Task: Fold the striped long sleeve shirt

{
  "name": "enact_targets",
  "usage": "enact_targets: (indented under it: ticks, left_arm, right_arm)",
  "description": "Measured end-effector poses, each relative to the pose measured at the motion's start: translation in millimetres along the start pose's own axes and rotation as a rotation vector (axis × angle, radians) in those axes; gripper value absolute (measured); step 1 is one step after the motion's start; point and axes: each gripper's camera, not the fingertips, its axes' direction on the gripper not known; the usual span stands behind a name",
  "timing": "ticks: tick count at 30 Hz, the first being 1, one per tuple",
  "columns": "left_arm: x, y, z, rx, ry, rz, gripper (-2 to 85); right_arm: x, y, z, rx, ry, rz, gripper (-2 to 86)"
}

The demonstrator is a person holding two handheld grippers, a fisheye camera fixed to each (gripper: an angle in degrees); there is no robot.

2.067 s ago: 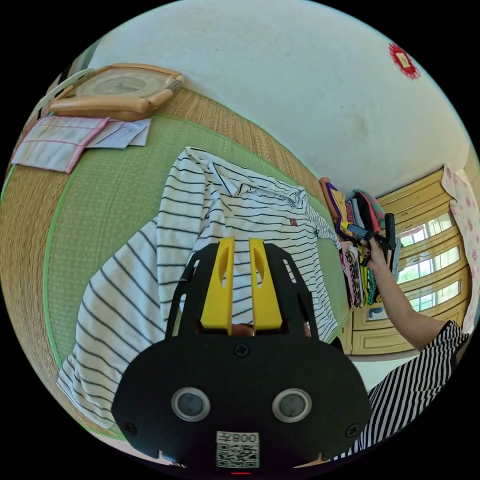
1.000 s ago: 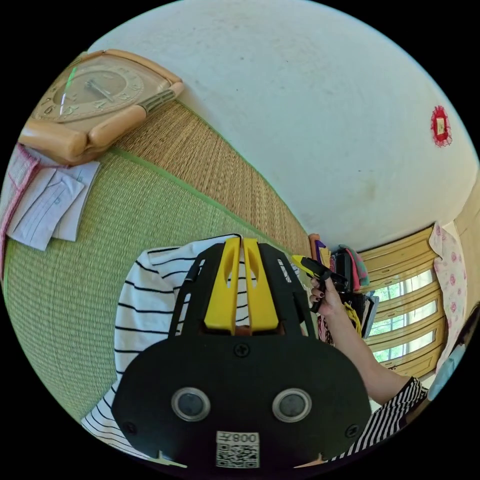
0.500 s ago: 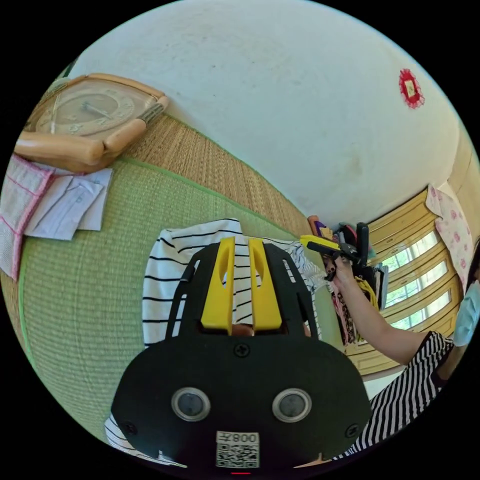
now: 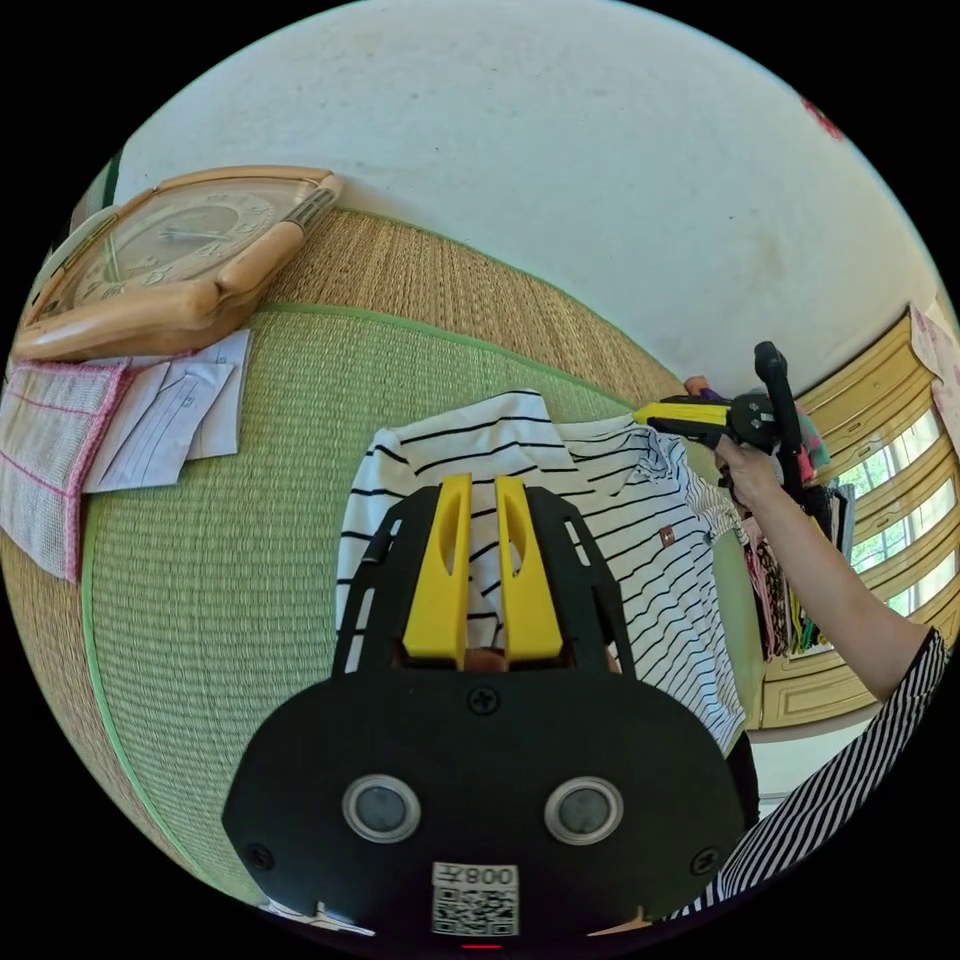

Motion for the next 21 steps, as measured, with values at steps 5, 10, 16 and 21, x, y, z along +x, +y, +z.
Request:
enact_targets:
  ticks: [5,10,16,21]
  left_arm:
    - [5,-1,-9,0.007,-0.022,0.024,4.6]
    - [6,1,-21,0.03,-0.025,0.045,4.6]
    - [7,1,-24,0.018,-0.029,0.049,4.4]
    - [5,3,-26,0.005,-0.033,0.056,4.2]
  right_arm:
    - [42,-15,-21,0.068,-0.116,0.156,0.2]
    - [26,8,-46,0.157,-0.168,0.094,0.5]
    - [-51,1,-35,0.11,-0.214,-0.15,-0.1]
    - [-70,-28,-10,0.089,-0.198,-0.154,-0.3]
